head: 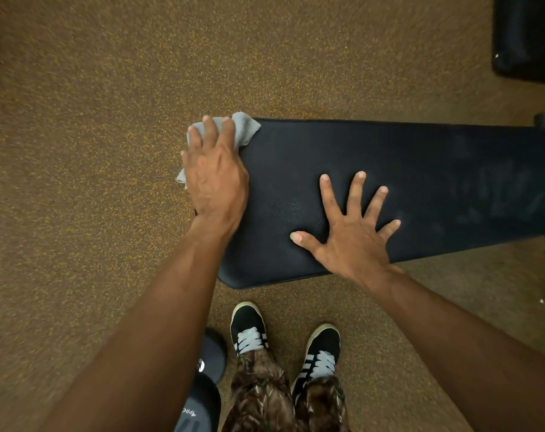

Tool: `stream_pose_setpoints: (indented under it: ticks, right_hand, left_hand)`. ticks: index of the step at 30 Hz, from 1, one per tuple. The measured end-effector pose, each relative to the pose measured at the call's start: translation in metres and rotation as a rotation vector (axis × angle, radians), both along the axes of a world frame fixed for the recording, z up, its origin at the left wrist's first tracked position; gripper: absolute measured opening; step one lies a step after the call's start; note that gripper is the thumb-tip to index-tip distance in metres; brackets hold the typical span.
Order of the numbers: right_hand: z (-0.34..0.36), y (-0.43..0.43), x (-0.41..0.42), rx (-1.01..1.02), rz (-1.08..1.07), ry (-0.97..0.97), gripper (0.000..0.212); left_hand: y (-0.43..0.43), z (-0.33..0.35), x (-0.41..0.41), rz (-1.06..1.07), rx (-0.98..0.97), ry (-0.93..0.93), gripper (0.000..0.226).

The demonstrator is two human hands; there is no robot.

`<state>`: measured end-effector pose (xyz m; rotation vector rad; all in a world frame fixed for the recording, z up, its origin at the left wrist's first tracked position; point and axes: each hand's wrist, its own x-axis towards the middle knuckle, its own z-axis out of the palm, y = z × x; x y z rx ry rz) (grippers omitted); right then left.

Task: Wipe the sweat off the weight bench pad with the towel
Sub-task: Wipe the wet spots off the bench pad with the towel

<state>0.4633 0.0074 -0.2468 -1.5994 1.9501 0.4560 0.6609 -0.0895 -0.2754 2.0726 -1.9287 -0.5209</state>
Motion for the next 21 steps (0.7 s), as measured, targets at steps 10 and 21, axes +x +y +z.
stream_pose_setpoints:
  ticks: [10,21]
  right_hand:
    - [-0.002,0.001,0.001,-0.018,0.008,0.028,0.103]
    - [-0.002,0.002,0.002,-0.019,0.000,0.013,0.103]
  left_hand:
    - [0.003,0.006,-0.043,0.016,0.069,-0.110,0.054]
    - [0.019,0.004,-0.071,-0.414,-0.053,-0.086,0.049]
